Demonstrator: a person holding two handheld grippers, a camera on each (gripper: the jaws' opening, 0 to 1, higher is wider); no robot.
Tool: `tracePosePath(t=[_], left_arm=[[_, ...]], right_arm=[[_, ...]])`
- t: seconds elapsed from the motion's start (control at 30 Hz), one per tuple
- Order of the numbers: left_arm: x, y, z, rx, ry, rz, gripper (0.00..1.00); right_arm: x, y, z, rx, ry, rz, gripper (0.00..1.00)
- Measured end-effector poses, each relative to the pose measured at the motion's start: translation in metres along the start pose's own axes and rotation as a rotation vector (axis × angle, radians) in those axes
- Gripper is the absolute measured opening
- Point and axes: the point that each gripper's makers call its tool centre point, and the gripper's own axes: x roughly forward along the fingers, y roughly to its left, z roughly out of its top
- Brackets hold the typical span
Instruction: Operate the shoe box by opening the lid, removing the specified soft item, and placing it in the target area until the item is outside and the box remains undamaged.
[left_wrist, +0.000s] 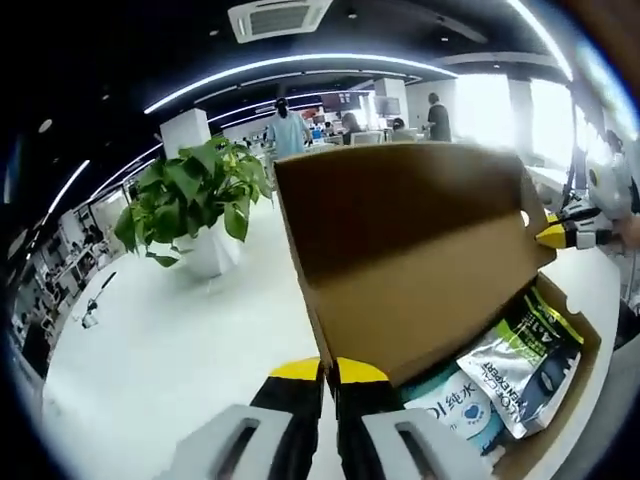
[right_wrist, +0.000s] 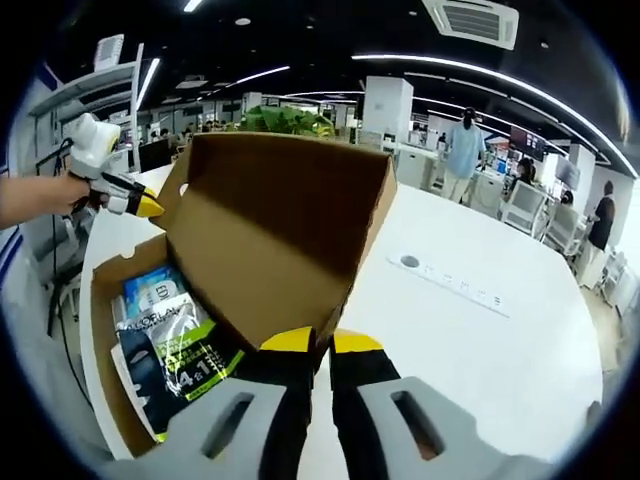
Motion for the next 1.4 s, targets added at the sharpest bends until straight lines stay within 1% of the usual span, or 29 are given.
tracePosePath(t=[0.33, 0.87, 0.97, 1.07, 1.4], left_arm=[[0.007, 0.001, 0.002, -0.009, 0.000, -0.001, 0.02], [0.022, 0.004, 0.004, -0.006, 0.007, -0.004, 0.03], [0.026, 0.005, 0.004, -0.005, 0.011, -0.006, 0.03], [0.030, 0.006, 0.004, -0.002, 0.017, -0.007, 0.04], [0.039, 0.005, 0.002, -0.002, 0.041, -0.007, 0.04]], right_arm=[[0.005, -0.003, -0.001, 0.030, 0.012, 0.004, 0.04], [0.021, -0.010, -0.005, -0.016, 0.027, 0.007, 0.09], [0.024, -0.010, -0.007, -0.037, 0.032, 0.010, 0.10], [0.026, -0.012, -0.008, -0.033, 0.034, 0.011, 0.10], [0.034, -0.019, -0.014, 0.024, 0.054, 0.011, 0.12]])
